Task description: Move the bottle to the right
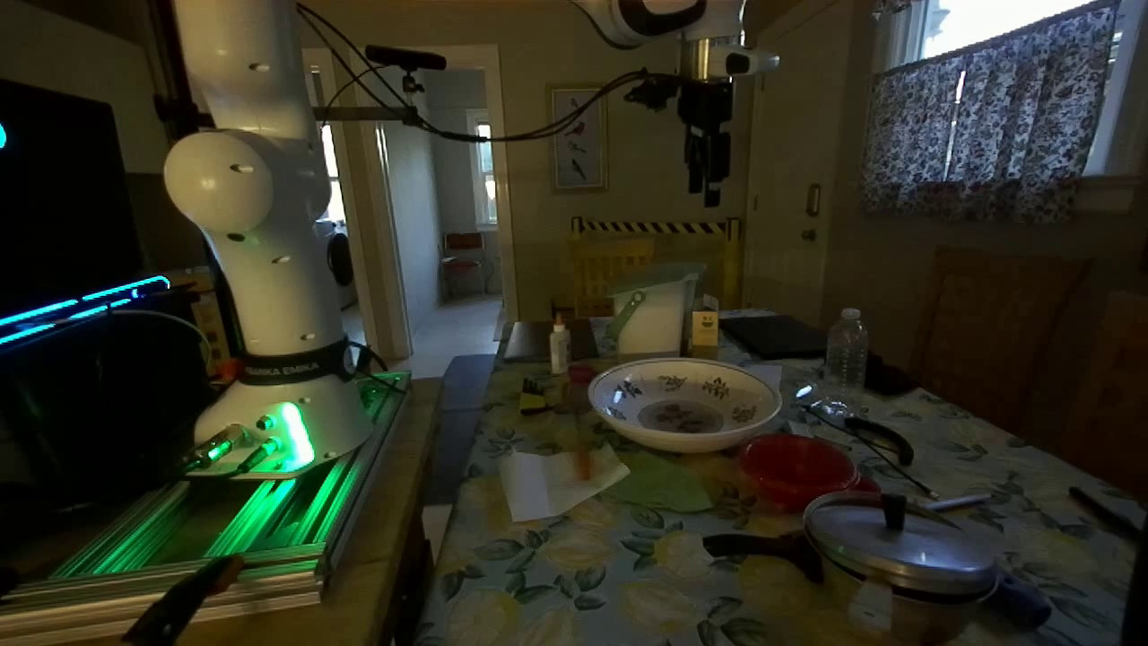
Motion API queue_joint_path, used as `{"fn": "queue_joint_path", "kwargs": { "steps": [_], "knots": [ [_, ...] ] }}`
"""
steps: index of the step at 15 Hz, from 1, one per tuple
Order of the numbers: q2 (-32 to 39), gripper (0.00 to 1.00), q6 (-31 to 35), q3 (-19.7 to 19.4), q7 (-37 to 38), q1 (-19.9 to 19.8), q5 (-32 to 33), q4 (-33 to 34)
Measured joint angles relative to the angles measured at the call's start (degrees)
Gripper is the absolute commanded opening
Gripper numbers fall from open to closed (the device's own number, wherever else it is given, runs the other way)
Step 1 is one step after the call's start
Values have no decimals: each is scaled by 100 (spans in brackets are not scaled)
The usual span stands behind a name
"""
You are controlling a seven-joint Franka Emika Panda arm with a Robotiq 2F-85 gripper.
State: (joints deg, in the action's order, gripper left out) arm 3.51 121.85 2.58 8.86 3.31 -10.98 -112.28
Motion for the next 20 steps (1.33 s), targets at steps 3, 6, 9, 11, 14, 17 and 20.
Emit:
{"fn": "queue_joint_path", "kwargs": {
  "steps": [3,6,9,11,14,17,20],
  "knots": [
    [403,100,-3,-29,306,-2,471,373],
    [871,100,-6,-32,635,43,977,854],
    [1363,100,-35,-48,966,172,1486,1381],
    [1657,100,-100,-65,1120,282,1634,1712],
    [1741,100,-106,-70,1127,310,1633,1783],
    [1724,100,-106,-88,1122,302,1633,1783],
    [1723,100,-106,-89,1122,303,1633,1783]
  ]
}}
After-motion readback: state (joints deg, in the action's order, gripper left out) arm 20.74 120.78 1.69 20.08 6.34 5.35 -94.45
